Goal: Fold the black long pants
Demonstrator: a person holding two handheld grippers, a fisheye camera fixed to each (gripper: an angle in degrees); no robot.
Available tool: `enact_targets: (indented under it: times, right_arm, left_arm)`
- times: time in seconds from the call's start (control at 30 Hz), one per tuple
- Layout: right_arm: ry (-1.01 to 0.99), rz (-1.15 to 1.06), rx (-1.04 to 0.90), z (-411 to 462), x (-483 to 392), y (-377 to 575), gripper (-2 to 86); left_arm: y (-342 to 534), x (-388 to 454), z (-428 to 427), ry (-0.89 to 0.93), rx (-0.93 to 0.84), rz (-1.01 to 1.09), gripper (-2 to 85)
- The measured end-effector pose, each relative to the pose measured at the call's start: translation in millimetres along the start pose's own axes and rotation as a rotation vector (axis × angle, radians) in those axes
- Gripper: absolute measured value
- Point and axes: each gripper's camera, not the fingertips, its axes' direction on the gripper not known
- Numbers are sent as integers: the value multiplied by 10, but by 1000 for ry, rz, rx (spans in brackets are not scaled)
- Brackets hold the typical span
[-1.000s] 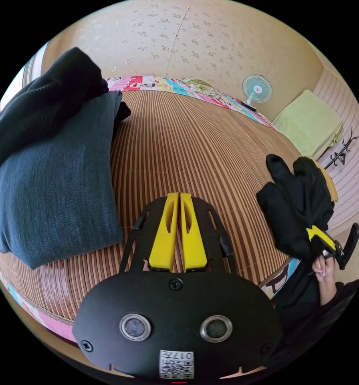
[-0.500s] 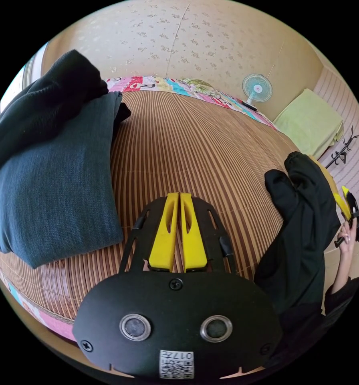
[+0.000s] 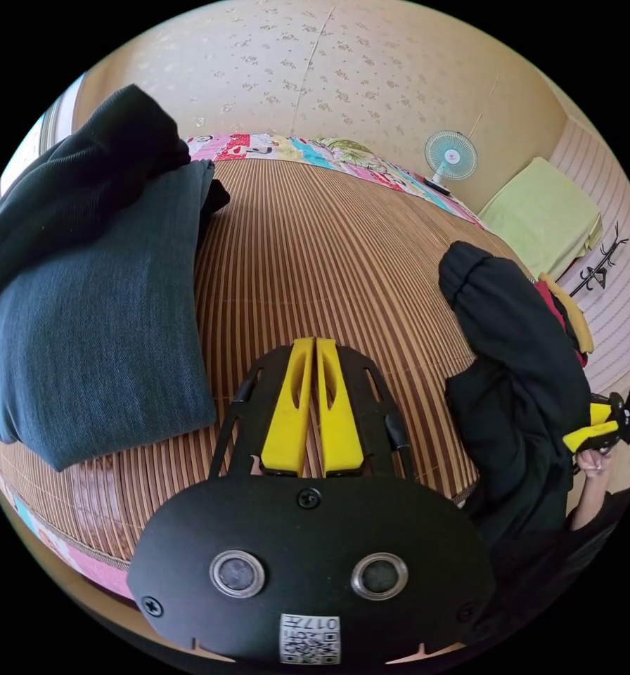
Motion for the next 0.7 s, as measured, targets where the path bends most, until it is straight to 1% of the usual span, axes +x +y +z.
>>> enact_targets:
  times: [0.03,0.1,0.13,0.17,0.23,0.27,0.3,0.33,0.37,0.4,0.43,0.53,0.57,0.6,0.63,0.7]
  right_arm:
    - [-41,24,46,-106,76,16,86]
    - [-132,125,287,-509,424,118,93]
    - [-127,154,331,-573,519,136,103]
    - [-85,227,369,-629,729,140,123]
    - [20,312,316,-499,1050,94,153]
    - [48,380,224,-279,1284,65,157]
    - [-25,410,138,-16,1468,56,152]
    - [-103,403,113,112,1523,58,145]
    - [-213,414,139,258,1558,98,130]
    - [-199,430,195,268,1524,152,113]
    - [-185,438,207,255,1502,162,102]
    - [-105,443,320,-44,1242,127,50]
    - [-105,362,475,-297,1009,129,35]
    - [-98,301,557,-513,760,68,24]
    - [-70,269,580,-601,623,16,21]
    - [39,127,611,-772,68,-231,14]
  left_arm:
    - [-12,7,6,0,0,0,-10]
    - [-62,27,30,3,1,-2,-10]
    - [-75,30,36,5,2,-3,-10]
    - [-100,34,47,9,2,-4,-10]
    - [-141,47,63,11,2,-5,-10]
    - [-171,58,73,10,2,-5,-10]
    - [-199,69,81,9,2,-5,-10]
    - [-212,77,85,7,3,-4,-10]
    - [-238,94,89,3,4,-2,-10]
    - [-264,107,93,0,4,-1,-10]
    - [-278,111,94,0,5,-1,-10]
    - [-342,112,99,6,6,-4,-10]
    - [-368,109,98,9,7,-6,-10]
    - [-392,108,95,10,8,-6,-10]
    - [-405,108,93,11,8,-6,-10]
    - [-456,105,80,11,9,-7,-10]
